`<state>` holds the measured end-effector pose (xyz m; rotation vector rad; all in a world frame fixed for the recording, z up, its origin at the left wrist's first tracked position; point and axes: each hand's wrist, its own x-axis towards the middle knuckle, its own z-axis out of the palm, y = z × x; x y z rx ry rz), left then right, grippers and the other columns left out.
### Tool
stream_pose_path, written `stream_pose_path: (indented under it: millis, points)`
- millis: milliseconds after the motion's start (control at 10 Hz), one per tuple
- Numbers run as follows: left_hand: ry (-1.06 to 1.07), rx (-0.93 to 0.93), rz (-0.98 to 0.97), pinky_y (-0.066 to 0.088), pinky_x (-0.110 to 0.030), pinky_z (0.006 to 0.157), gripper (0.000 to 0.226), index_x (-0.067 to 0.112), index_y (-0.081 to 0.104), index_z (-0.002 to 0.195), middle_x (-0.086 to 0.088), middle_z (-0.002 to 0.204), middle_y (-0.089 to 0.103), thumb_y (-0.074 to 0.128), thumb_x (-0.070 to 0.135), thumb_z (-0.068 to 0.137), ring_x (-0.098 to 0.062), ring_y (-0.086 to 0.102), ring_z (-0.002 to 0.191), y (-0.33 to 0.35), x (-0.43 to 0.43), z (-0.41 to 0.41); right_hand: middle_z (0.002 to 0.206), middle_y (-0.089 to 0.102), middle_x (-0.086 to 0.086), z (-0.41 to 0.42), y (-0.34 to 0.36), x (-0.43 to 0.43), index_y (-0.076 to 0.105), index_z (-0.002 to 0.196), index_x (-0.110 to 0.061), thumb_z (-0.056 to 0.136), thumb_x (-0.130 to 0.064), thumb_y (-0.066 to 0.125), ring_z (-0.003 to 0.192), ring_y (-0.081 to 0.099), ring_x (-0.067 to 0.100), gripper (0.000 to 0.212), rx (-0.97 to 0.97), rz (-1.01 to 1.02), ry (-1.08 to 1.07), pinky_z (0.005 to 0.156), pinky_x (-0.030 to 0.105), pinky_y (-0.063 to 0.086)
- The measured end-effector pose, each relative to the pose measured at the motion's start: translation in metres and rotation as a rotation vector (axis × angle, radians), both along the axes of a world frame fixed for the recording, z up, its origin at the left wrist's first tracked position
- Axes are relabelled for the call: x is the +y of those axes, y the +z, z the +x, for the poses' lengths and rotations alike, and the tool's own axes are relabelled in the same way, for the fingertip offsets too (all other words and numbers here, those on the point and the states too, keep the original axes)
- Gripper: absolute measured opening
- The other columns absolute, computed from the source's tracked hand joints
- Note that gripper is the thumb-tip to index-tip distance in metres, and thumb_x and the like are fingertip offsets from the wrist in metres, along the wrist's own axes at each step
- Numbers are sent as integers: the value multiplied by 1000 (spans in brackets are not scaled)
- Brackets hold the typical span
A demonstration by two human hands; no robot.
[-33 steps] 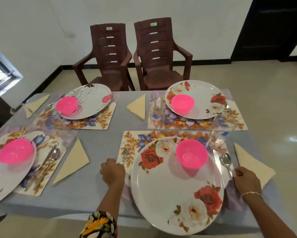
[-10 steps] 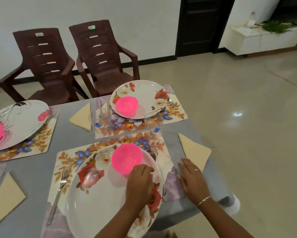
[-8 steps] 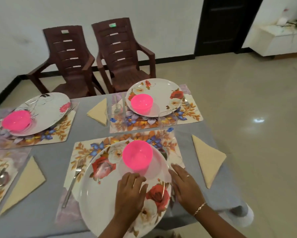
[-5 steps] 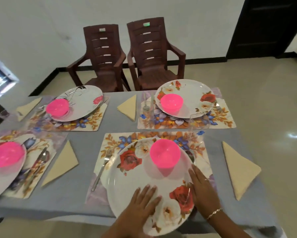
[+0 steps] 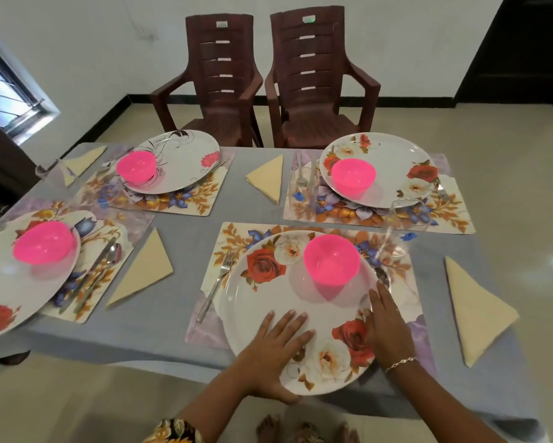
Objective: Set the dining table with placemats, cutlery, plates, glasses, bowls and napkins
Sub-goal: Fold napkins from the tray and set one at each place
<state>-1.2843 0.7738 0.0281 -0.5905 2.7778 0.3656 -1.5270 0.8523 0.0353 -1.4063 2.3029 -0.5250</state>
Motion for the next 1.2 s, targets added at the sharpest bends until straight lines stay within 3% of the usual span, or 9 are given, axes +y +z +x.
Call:
stream_pose_path:
  millis: [100, 200, 300, 400, 500, 600, 800, 900, 1200]
  points:
    - [-6, 96, 4, -15, -45, 110, 108, 31, -5, 150, 3, 158, -13, 44, 80, 67, -21, -12, 144, -4, -5, 1, 149, 29, 20, 4, 4, -7, 33, 140, 0, 95, -23, 38, 137, 29, 36, 50, -43, -110, -39, 110, 48, 30]
    - [-13, 78, -29, -13, -45, 111, 109, 29, -1, 150, 0, 159, -3, 44, 82, 66, -23, -7, 144, -4, -11, 0, 146, 35, 16, 3, 15, -3, 33, 139, -8, 97, -40, 33, 136, 34, 32, 53, -114, -120, -55, 108, 41, 31]
    - [-4, 103, -13, -17, -43, 111, 110, 36, -11, 147, 1, 158, -5, 49, 80, 66, -20, -14, 144, -2, -16, -3, 138, 47, 17, -12, 15, 11, 44, 134, -2, 87, -66, 12, 128, 45, 32, 85, -65, -175, -72, 103, 33, 30]
    - [0, 107, 14, -19, -40, 110, 111, 35, -11, 146, 2, 157, -8, 43, 87, 64, -15, -17, 142, 4, -19, -7, 128, 54, 23, -19, 10, 25, 54, 123, 5, 88, -28, 38, 116, 55, 39, 51, 54, -196, -160, 95, 44, 40]
    - [-19, 105, -63, 5, -41, 115, 97, 21, 21, 149, -6, 153, 29, 21, 85, 76, -24, 25, 142, 22, -10, -27, 126, 56, 23, -21, -2, 36, 59, 118, 5, 81, -14, 46, 110, 59, 40, 44, 93, -172, -165, 87, 51, 47]
    - [-87, 173, -130, 28, -43, 110, 79, 19, 40, 139, -2, 144, 46, 15, 73, 86, -21, 43, 133, 34, 3, -63, 127, 57, 19, -17, -11, 43, 57, 122, -1, 87, -26, 46, 114, 58, 35, 45, 150, -144, -66, 97, 45, 39]
    - [-147, 71, -189, 15, -49, 109, 87, 15, 45, 139, -6, 146, 41, 14, 75, 84, -24, 25, 139, 40, 28, -128, 124, 61, 11, -20, -16, 47, 60, 121, -8, 87, -35, 35, 115, 59, 26, 51, 209, -112, 30, 101, 43, 34]
    - [-165, -25, -204, -15, -47, 112, 95, 7, 9, 150, -12, 157, -1, 31, 73, 84, -29, -12, 144, 40, 31, -148, 121, 64, 7, -27, -14, 53, 63, 117, -11, 84, -34, 36, 111, 61, 21, 49, 324, -93, 136, 110, 35, 29]
    - [-147, -119, -325, -22, -48, 103, 61, 5, 11, 149, -17, 158, 1, 28, 39, 101, -33, -10, 145, 50, 35, -172, 125, 62, 2, -39, -9, 53, 63, 118, -20, 85, -35, 35, 115, 59, 20, 46, 404, -78, 235, 89, 41, 50]
